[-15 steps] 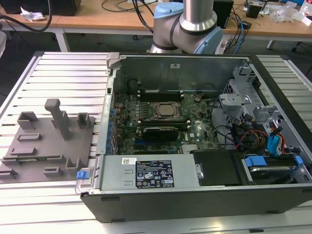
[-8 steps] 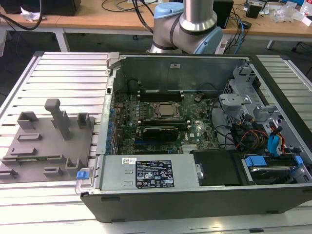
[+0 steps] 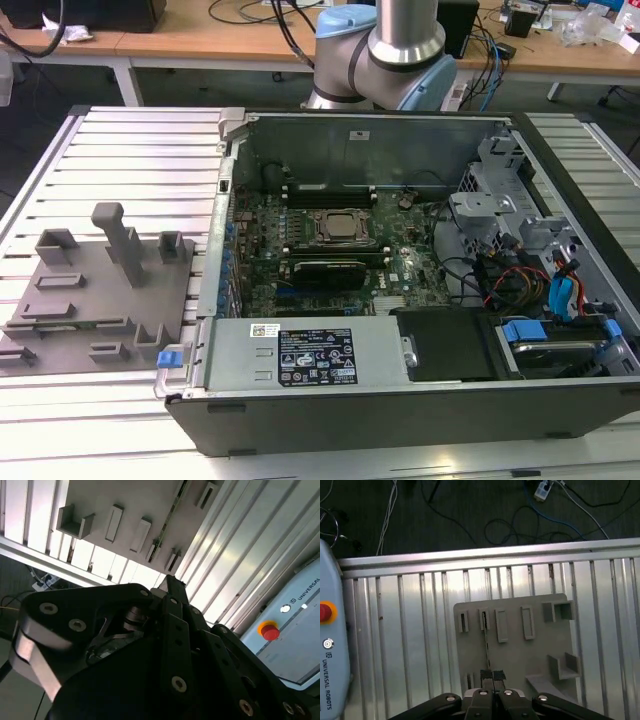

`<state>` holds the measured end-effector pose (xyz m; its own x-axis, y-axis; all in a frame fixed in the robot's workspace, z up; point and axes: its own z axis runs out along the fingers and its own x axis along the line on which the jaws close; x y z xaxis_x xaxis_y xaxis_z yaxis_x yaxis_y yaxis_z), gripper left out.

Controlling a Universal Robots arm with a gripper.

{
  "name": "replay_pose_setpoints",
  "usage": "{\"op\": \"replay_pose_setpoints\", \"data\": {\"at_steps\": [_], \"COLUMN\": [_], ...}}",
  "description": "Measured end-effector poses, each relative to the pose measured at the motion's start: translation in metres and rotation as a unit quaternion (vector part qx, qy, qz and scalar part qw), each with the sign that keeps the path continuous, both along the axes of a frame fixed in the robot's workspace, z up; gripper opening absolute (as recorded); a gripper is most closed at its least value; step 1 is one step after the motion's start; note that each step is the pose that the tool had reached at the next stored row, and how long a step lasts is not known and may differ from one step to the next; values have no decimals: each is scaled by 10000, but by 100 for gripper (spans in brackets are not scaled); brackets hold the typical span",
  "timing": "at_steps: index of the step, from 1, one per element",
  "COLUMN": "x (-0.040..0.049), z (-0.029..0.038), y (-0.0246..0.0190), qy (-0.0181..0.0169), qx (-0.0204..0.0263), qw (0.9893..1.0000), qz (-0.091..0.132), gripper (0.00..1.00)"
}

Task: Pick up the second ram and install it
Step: 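Pick up the second ram and move it above second insertion slot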

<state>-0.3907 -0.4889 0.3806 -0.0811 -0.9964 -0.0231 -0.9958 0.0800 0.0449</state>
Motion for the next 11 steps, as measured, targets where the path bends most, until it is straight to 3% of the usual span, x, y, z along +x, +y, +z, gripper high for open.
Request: {"op": "replay_pose_setpoints", "data": {"at_steps": [5,8,11], "x": [0,0,0], "z": [0,-1,-1], "y": [0,0,0], "qy": [0,0,0], "qx": [1,1,0], "qw": [10000,10000,10000], "qz": [1,2,3], "gripper": [11,30,36]}}
